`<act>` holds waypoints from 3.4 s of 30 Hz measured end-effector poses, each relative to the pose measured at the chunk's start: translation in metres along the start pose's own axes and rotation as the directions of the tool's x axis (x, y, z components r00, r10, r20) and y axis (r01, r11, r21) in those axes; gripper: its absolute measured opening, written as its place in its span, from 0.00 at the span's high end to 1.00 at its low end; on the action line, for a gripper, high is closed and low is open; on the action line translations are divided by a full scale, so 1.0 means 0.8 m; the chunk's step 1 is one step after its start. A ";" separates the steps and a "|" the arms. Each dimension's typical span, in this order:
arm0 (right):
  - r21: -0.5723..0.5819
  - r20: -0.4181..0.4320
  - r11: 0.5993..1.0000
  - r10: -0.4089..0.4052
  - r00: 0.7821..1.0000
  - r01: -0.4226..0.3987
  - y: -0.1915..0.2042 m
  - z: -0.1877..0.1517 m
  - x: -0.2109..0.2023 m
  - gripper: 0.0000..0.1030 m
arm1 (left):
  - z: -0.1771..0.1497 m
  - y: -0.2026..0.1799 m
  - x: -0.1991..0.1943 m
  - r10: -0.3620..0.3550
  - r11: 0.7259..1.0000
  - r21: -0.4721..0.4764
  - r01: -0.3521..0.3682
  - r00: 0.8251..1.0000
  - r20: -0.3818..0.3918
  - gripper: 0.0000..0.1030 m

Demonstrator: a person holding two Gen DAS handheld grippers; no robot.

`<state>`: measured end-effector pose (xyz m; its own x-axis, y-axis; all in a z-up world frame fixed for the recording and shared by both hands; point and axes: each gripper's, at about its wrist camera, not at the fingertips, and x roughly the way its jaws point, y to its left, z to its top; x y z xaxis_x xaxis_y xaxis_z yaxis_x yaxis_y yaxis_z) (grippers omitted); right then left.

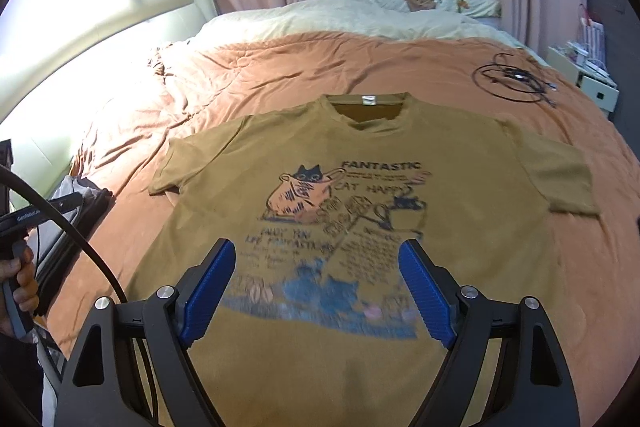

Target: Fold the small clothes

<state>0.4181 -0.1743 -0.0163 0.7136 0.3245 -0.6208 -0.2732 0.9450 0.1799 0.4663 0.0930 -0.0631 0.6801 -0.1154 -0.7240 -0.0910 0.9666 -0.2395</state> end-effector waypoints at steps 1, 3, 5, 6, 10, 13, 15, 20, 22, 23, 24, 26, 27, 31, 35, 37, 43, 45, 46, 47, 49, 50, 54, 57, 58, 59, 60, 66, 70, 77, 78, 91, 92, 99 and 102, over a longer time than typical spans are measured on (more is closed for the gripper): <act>0.001 -0.012 1.000 0.001 1.000 -0.001 -0.001 0.007 0.013 0.19 | 0.007 0.004 0.011 -0.007 1.000 -0.013 0.007 1.000 -0.009 0.48; 0.002 -0.029 1.000 0.006 1.000 -0.006 0.000 0.019 0.034 0.19 | 0.020 0.008 0.032 -0.010 1.000 -0.026 0.010 1.000 -0.024 0.49; 0.015 -0.045 0.999 0.031 0.999 -0.030 0.000 0.032 0.052 0.20 | 0.031 0.012 0.050 -0.005 1.000 -0.031 0.004 0.999 -0.034 0.50; 0.023 -0.053 0.999 0.048 0.997 -0.047 -0.001 0.041 0.063 0.22 | 0.040 0.016 0.063 -0.003 0.999 -0.036 0.001 0.999 -0.041 0.50; 0.044 -0.077 0.996 0.083 0.994 -0.080 -0.004 0.067 0.094 0.30 | 0.064 0.030 0.099 0.000 0.998 -0.062 -0.004 0.998 -0.056 0.51; 0.052 -0.092 0.994 0.098 0.991 -0.094 0.001 0.082 0.119 0.36 | 0.082 0.043 0.124 0.002 0.997 -0.077 -0.007 0.998 -0.065 0.51; 0.052 -0.103 0.994 0.098 0.990 -0.093 0.002 0.089 0.136 0.40 | 0.092 0.052 0.141 0.000 0.996 -0.094 -0.007 0.997 -0.076 0.52; 0.068 -0.133 0.992 0.112 0.985 -0.104 0.010 0.102 0.177 0.49 | 0.108 0.067 0.185 0.001 0.994 -0.107 -0.014 0.993 -0.121 0.52; 0.082 -0.151 0.989 0.134 0.979 -0.123 0.018 0.108 0.197 0.52 | 0.112 0.074 0.205 0.003 0.993 -0.114 -0.019 0.990 -0.139 0.52; 0.092 -0.159 0.987 0.145 0.976 -0.132 0.021 0.110 0.204 0.53 | 0.112 0.076 0.212 0.003 0.993 -0.115 -0.020 0.989 -0.146 0.52; 0.098 -0.166 0.986 0.150 0.975 -0.135 0.024 0.112 0.214 0.55 | 0.114 0.080 0.223 0.012 0.993 -0.113 -0.030 0.988 -0.157 0.52; 0.109 -0.181 0.985 0.149 0.972 -0.131 0.028 0.117 0.235 0.59 | 0.114 0.085 0.237 0.011 0.992 -0.125 -0.033 0.985 -0.172 0.52; 0.118 -0.190 0.984 0.155 0.969 -0.134 0.030 0.118 0.245 0.64 | 0.113 0.089 0.247 0.006 0.990 -0.138 -0.032 0.982 -0.188 0.57; 0.135 -0.223 0.977 0.191 0.956 -0.164 0.054 0.126 0.285 0.74 | 0.109 0.089 0.260 -0.002 0.989 -0.146 -0.026 0.982 -0.190 0.75; 0.143 -0.242 0.968 0.235 0.941 -0.205 0.076 0.132 0.314 0.79 | 0.115 0.078 0.257 0.002 0.995 -0.094 -0.020 0.982 -0.187 0.94; 0.150 -0.254 0.962 0.261 0.931 -0.228 0.090 0.135 0.333 0.80 | 0.122 0.074 0.251 0.009 0.996 -0.081 -0.023 0.986 -0.169 0.95; 0.188 -0.287 0.942 0.324 0.902 -0.278 0.114 0.133 0.384 0.82 | 0.148 0.061 0.225 -0.018 0.998 -0.064 0.011 0.993 -0.114 0.95; 0.210 -0.297 0.933 0.345 0.890 -0.292 0.118 0.131 0.400 0.82 | 0.156 0.054 0.217 -0.037 0.998 -0.058 0.031 0.994 -0.105 0.95; 0.224 -0.301 0.927 0.360 0.883 -0.301 0.120 0.129 0.408 0.82 | 0.159 0.051 0.214 -0.043 0.998 -0.056 0.037 0.994 -0.102 0.95; 0.236 -0.306 0.923 0.368 0.878 -0.305 0.120 0.128 0.414 0.82 | 0.162 0.047 0.211 -0.046 0.998 -0.053 0.041 0.994 -0.100 0.95; 0.253 -0.321 0.918 0.378 0.869 -0.305 0.119 0.125 0.426 0.82 | 0.168 0.039 0.203 -0.060 0.997 -0.045 0.056 0.994 -0.091 0.95; 0.259 -0.326 0.917 0.379 0.866 -0.304 0.120 0.126 0.431 0.83 | 0.171 0.034 0.199 -0.068 0.997 -0.038 0.065 0.994 -0.085 0.95; 0.262 -0.322 0.916 0.380 0.867 -0.304 0.118 0.129 0.432 0.82 | 0.175 0.015 0.190 -0.094 0.996 -0.016 0.093 0.992 -0.081 0.95; 0.256 -0.292 0.921 0.364 0.885 -0.294 0.113 0.137 0.412 0.82 | 0.177 0.000 0.183 -0.102 0.995 0.011 0.103 0.991 -0.081 0.95; 0.263 -0.288 0.918 0.367 0.885 -0.295 0.110 0.138 0.409 0.82 | 0.178 -0.005 0.182 -0.107 0.994 0.015 0.108 0.991 -0.082 0.95; 0.268 -0.284 0.916 0.370 0.885 -0.297 0.109 0.141 0.405 0.82 | 0.179 -0.010 0.181 -0.115 0.993 0.016 0.116 0.990 -0.084 0.95; 0.266 -0.277 0.918 0.366 0.889 -0.295 0.107 0.142 0.399 0.79 | 0.180 -0.015 0.179 -0.124 0.992 0.017 0.126 0.989 -0.084 0.95; 0.254 -0.197 0.926 0.331 0.923 -0.278 0.078 0.141 0.339 0.28 | 0.176 -0.061 0.168 -0.161 0.983 0.078 0.169 0.983 -0.092 0.95; 0.275 -0.191 0.931 0.297 0.936 -0.239 0.048 0.130 0.316 0.28 | 0.168 -0.097 0.168 -0.171 0.974 0.129 0.185 0.979 -0.107 0.95; 0.330 -0.188 0.924 0.266 0.945 -0.195 -0.001 0.112 0.272 0.28 | 0.142 -0.156 0.186 -0.201 0.951 0.200 0.235 0.964 -0.174 0.95; 0.336 -0.188 0.923 0.261 0.947 -0.188 -0.006 0.109 0.266 0.28 | 0.139 -0.162 0.190 -0.207 0.947 0.206 0.245 0.960 -0.189 0.95; 0.283 -0.216 0.942 0.243 0.946 -0.178 0.003 0.111 0.246 0.27 | 0.128 -0.142 0.180 -0.167 0.953 0.212 0.218 0.958 -0.234 0.50; 0.260 -0.222 0.948 0.242 0.944 -0.182 0.011 0.113 0.249 0.27 | 0.129 -0.132 0.179 -0.147 0.960 0.201 0.195 0.962 -0.232 0.50; 0.093 -0.249 0.972 0.232 0.940 -0.215 0.086 0.134 0.265 0.27 | 0.125 -0.055 0.179 -0.081 0.987 0.115 0.110 0.968 -0.237 0.50; 0.037 -0.254 0.972 0.232 0.939 -0.230 0.116 0.141 0.274 0.27 | 0.122 -0.025 0.178 -0.062 0.993 0.081 0.083 0.969 -0.241 0.50</act>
<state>0.6219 -0.0104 -0.0497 0.4428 0.5137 -0.7349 -0.4060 0.8457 0.3464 0.6355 0.0792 -0.0981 0.4890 -0.2265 -0.8424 0.0251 0.9690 -0.2460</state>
